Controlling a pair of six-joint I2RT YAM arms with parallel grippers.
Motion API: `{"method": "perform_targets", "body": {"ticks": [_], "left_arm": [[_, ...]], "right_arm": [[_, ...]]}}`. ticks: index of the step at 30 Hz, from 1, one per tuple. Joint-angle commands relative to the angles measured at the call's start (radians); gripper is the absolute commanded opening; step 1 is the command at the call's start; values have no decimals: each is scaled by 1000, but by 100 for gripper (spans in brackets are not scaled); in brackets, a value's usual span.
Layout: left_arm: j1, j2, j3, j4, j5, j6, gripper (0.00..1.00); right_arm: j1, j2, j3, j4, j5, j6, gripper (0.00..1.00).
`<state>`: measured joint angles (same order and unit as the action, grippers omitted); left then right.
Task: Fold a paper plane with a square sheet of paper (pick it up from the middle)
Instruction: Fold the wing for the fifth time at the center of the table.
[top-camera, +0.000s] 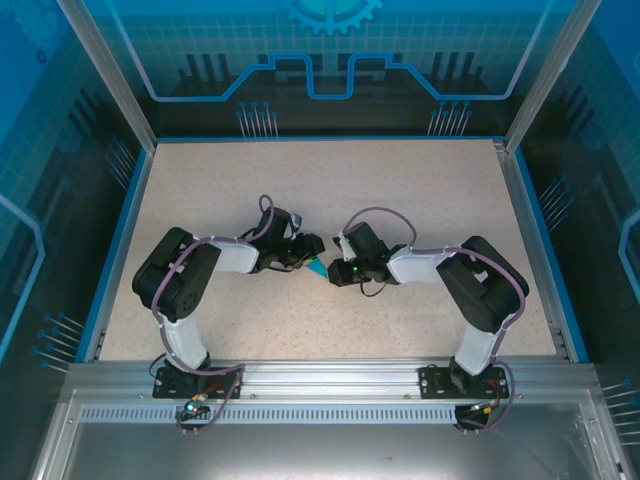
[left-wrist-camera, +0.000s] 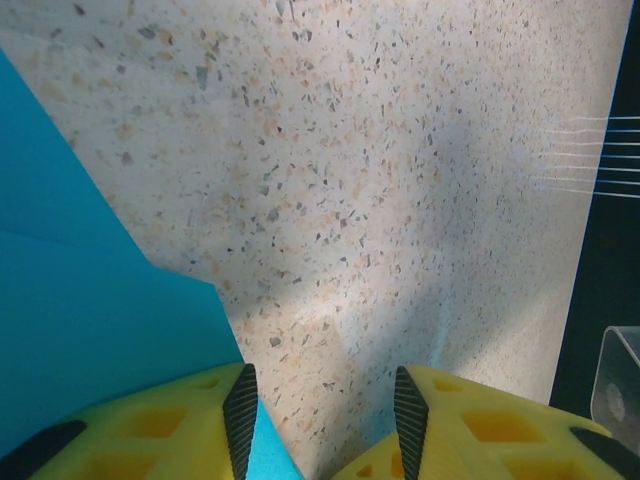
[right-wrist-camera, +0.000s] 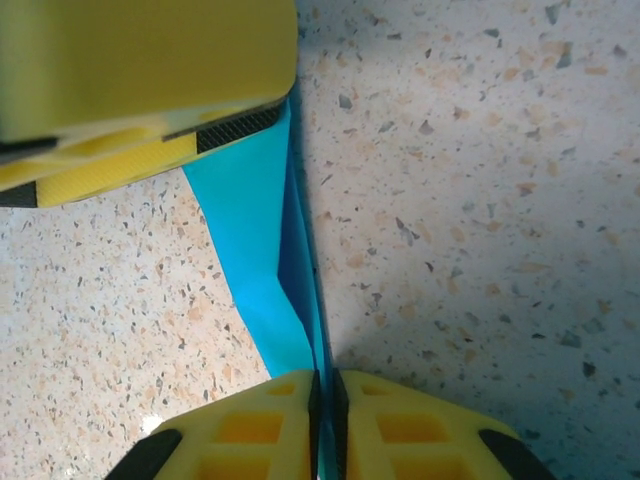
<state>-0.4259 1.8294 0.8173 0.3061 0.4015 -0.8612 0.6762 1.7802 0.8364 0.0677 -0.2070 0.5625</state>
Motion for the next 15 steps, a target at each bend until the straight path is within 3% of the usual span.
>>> {"method": "perform_targets", "body": {"ticks": [1,10,15], "left_arm": [[18,-34,19,-36,24,22,46],[18,-155,11,-58,34,23,56],[13,-220,-49,-57,19,-17,56]], "right_arm": [[28,40,-35,-44,-126,32,12],[49,40,-45,-43,-83,117,7],[76,35,-50,-35,-40,171,7]]}}
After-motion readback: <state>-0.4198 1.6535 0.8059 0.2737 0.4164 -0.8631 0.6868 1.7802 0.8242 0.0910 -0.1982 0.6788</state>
